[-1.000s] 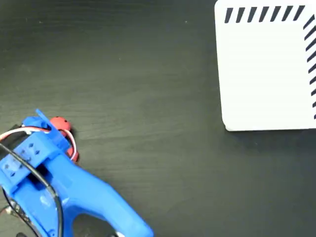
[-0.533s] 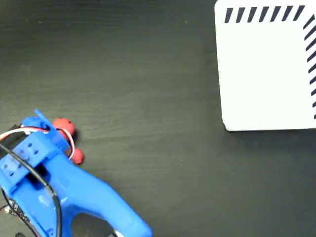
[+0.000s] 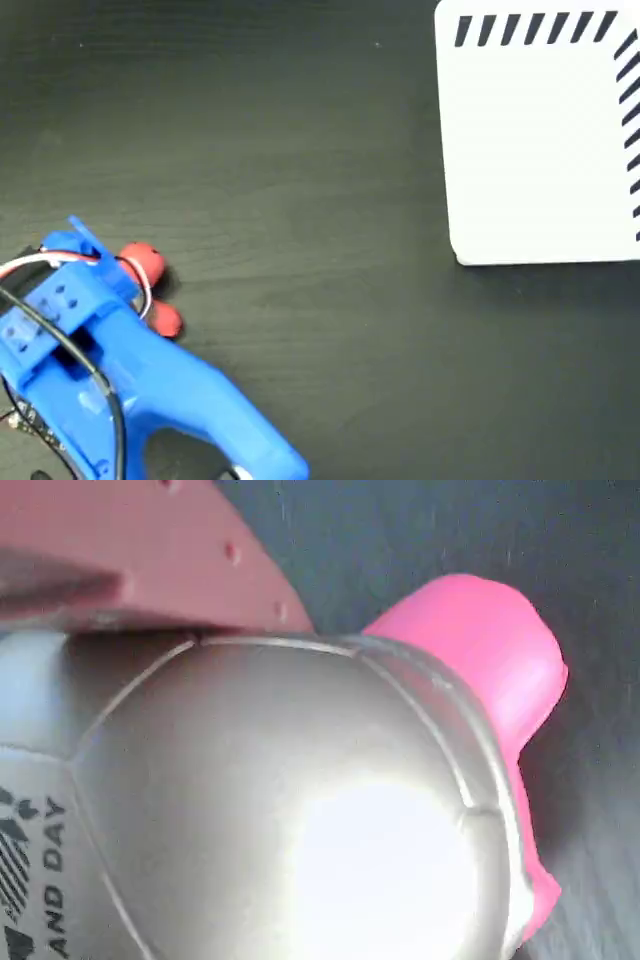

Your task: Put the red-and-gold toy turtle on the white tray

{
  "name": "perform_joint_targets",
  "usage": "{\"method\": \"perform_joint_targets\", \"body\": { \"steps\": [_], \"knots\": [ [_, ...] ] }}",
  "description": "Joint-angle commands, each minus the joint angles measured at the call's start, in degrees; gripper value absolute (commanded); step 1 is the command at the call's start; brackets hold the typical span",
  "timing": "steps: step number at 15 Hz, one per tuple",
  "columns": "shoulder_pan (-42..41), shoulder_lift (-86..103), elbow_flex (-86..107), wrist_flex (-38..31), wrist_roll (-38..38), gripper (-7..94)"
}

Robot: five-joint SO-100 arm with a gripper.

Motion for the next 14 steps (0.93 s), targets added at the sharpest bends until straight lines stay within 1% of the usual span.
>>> {"method": "perform_joint_targets", "body": {
  "steps": [1, 3, 5, 8, 11, 14],
  "knots": [
    [-0.09, 10.37, -7.12, 7.73, 2.2, 0],
    [0.79, 13.8, -14.85, 16.44, 3.34, 0],
    [1.85, 14.68, -24.08, 22.32, 6.77, 0],
    [5.98, 15.91, -32.17, 23.2, 13.45, 0],
    [13.71, 14.24, -36.91, 22.76, 21.18, 0],
    [24.43, 10.11, -43.24, 24.08, 22.15, 0]
  ]
}}
